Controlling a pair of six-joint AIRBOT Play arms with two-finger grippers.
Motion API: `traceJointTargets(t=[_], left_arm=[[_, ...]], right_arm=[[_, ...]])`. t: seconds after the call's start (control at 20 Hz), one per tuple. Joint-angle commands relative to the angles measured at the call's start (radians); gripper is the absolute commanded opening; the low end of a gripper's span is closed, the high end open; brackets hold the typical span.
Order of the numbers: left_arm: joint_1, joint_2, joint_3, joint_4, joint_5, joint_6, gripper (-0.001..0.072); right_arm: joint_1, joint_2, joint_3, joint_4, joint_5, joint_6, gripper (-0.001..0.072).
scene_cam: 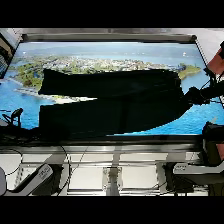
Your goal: Fold the clothes and pants, and hang the long-sleeved shirts on hangers.
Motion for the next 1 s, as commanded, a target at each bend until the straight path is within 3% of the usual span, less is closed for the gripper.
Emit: traceJointTargets(t=[0.0, 0.1, 0.2, 0.3, 0.45, 0.55, 0.75, 0.95], left_arm=[[0.001, -0.011, -0.005, -0.062, 0.033, 0.012, 0.0273], [0.001, -0.032, -0.012, -0.092, 0.018, 0.026, 0.0026], [0.002, -0.035, -0.008, -0.088, 0.01, 0.025, 0.0023], [0.028, -0.015, 0.029, -0.05, 0.01, -0.031, 0.0022], [0.153, 0.058, 0.137, -0.045, 0.022, -0.128, 0.0022], [0.254, 0.121, 0.203, -0.105, 0.052, -0.136, 0.0022], [0.329, 0.156, 0.228, -0.155, 0.052, -0.132, 0.0022], [0.327, 0.156, 0.228, -0.179, 0.044, -0.132, 0.0022]], right_arm=[[0.003, 0.001, 0.0, -0.021, -0.014, 0.001, 0.0382], [0.003, 0.001, 0.0, -0.032, -0.016, -0.002, 0.0383], [0.002, 0.001, 0.0, -0.077, -0.027, -0.013, 0.0383], [0.002, 0.0, 0.0, -0.151, -0.052, -0.03, 0.0383], [-0.014, -0.001, 0.0, -0.187, -0.142, -0.072, 0.0384], [-0.023, -0.012, 0.0, -0.188, -0.179, -0.117, 0.0384], [-0.022, -0.098, -0.026, -0.139, -0.156, -0.155, 0.0385], [-0.022, -0.132, -0.129, -0.018, -0.123, -0.283, 0.0385]])
